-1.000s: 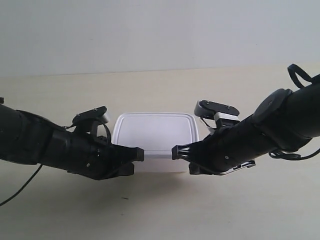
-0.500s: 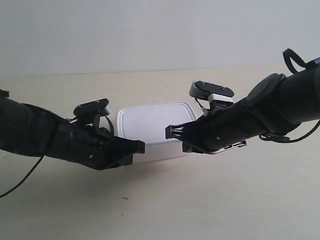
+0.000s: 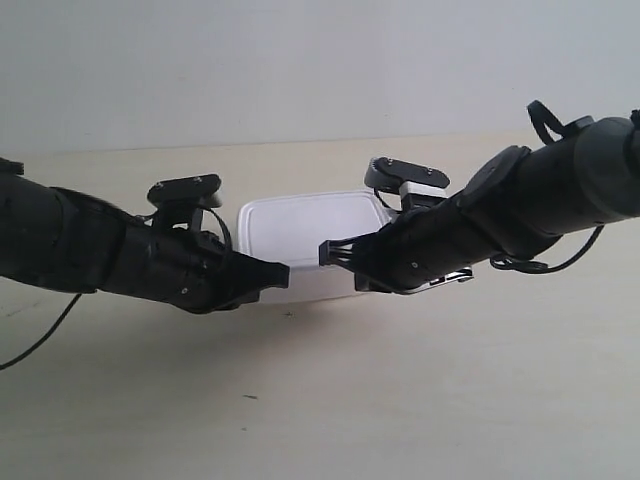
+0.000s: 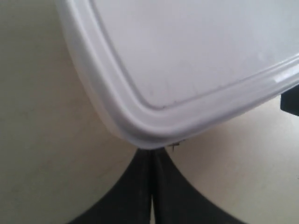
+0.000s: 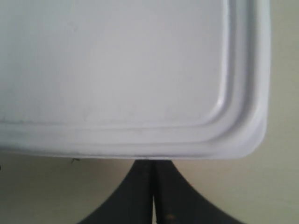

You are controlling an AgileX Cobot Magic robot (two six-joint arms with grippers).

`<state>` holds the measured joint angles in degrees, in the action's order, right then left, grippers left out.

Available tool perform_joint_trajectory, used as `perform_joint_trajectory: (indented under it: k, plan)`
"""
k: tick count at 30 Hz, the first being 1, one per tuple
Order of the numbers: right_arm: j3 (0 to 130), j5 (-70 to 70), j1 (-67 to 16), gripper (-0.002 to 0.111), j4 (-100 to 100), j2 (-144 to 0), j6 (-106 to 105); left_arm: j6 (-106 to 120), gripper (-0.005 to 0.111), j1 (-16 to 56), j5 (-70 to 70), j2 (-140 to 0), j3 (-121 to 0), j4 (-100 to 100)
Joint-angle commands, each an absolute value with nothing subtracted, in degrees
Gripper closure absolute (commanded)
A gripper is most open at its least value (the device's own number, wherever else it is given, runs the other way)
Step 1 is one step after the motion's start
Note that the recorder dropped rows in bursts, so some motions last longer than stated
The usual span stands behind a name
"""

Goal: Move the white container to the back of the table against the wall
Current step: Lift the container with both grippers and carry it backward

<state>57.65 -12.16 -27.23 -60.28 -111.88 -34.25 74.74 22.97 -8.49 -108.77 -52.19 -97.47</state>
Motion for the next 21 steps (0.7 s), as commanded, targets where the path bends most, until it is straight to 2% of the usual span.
perform_joint_trajectory:
  k: [1,21]
  plan:
    - [59.9,-11.9,-27.1,0.108,-60.5,-113.4,-34.5,75.2,0.107,23.4,-6.1,-108.8,-52.8,-96.8]
    - [67.6,-12.0,-26.7,0.108,-60.5,-117.7,-34.4,76.3,0.107,22.9,-0.8,-114.0,-58.1,-96.1]
